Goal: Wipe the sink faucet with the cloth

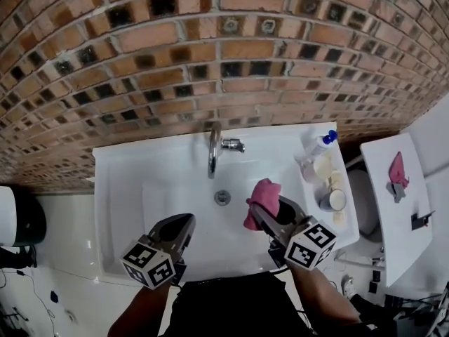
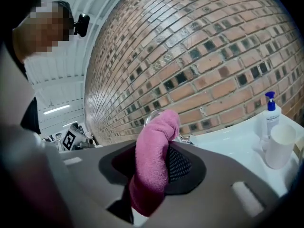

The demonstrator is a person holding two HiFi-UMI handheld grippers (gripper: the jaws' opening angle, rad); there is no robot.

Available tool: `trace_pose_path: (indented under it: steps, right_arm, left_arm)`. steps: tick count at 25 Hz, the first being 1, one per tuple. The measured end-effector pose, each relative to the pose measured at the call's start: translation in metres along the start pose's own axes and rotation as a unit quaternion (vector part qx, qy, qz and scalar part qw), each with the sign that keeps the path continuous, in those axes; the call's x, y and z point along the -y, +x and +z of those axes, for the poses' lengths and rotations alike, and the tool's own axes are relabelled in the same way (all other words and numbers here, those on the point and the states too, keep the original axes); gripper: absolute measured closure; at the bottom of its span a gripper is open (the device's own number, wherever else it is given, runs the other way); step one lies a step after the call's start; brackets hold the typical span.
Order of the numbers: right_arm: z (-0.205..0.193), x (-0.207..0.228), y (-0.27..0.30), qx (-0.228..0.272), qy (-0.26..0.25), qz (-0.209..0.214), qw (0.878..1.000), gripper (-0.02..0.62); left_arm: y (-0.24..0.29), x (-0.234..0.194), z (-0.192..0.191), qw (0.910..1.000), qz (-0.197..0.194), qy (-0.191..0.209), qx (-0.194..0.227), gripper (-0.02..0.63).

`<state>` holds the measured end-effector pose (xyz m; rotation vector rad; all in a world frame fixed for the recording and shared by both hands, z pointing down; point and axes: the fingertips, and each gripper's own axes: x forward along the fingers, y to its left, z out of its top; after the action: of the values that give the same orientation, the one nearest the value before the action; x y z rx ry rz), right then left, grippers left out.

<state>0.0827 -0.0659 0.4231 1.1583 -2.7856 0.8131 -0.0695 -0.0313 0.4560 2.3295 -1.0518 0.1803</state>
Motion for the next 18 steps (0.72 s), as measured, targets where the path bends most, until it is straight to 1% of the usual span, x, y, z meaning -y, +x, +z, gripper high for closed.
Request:
trace_pose_path:
  steps: [4,6,12,15,18]
  right_arm:
    - [-0.002,0.045,0.021,-0.019,0.005,0.003,1.000,0.443]
    - [-0.007,0.068,0.033,-0.038,0.003,0.003,0.999,0.443]
    - [-0.027,0.137,0.082,-0.098,-0.030,-0.002,0.995,0.445]
    - [-0.035,0.158,0.106,-0.114,-0.033,0.004,0.993,0.443]
    - [-0.038,0.169,0.127,-0.125,-0.035,0.015,0.991,0.443]
  left_arm:
    - [0.008,-0.006,0.007,0.9996,0.025,-0.005,0.008,0.600]
    - [0.010,-0.008,0.007,0.9991,0.040,-0.007,0.006,0.600]
    - [0.020,-0.012,0.003,0.9975,0.069,-0.015,-0.008,0.600]
    - [0.024,-0.014,-0.002,0.9965,0.079,-0.023,-0.013,0.600]
    - [0.029,-0.017,-0.003,0.9956,0.087,-0.028,-0.019,0.600]
